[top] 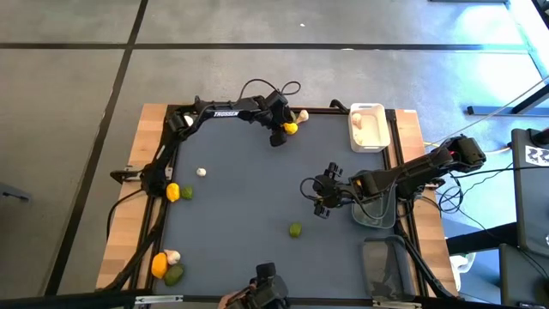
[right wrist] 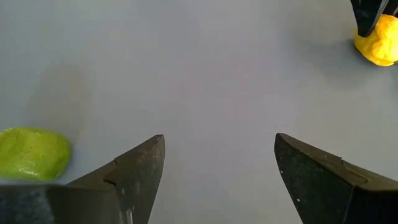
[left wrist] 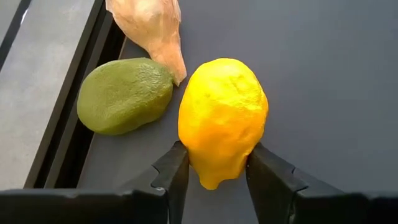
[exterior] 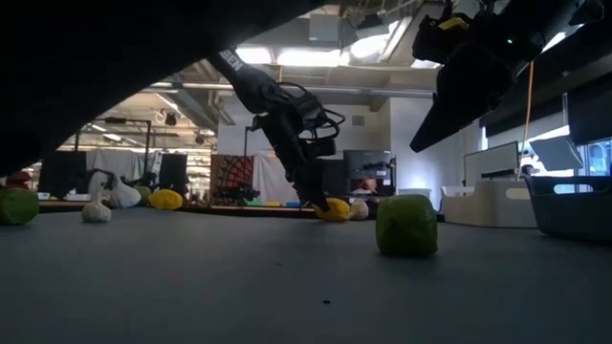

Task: Sort produce into baskets
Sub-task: Put the yellow lemon into the gray bin

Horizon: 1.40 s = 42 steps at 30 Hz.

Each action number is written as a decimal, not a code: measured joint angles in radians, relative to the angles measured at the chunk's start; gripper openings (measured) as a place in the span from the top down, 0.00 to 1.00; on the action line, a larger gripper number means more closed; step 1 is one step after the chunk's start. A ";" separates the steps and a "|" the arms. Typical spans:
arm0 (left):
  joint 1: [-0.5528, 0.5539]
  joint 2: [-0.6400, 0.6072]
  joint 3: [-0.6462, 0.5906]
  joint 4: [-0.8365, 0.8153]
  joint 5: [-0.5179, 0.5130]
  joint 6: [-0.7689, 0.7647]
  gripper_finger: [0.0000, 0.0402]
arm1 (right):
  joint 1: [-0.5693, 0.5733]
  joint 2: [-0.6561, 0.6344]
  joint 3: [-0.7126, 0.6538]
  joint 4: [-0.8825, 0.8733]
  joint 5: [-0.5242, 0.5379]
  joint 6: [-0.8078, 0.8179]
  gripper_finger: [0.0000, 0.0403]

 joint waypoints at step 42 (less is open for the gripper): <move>-0.323 -0.244 0.000 -0.118 -0.043 -0.250 0.64 | 0.068 -0.196 -0.001 -0.173 -0.092 0.028 0.25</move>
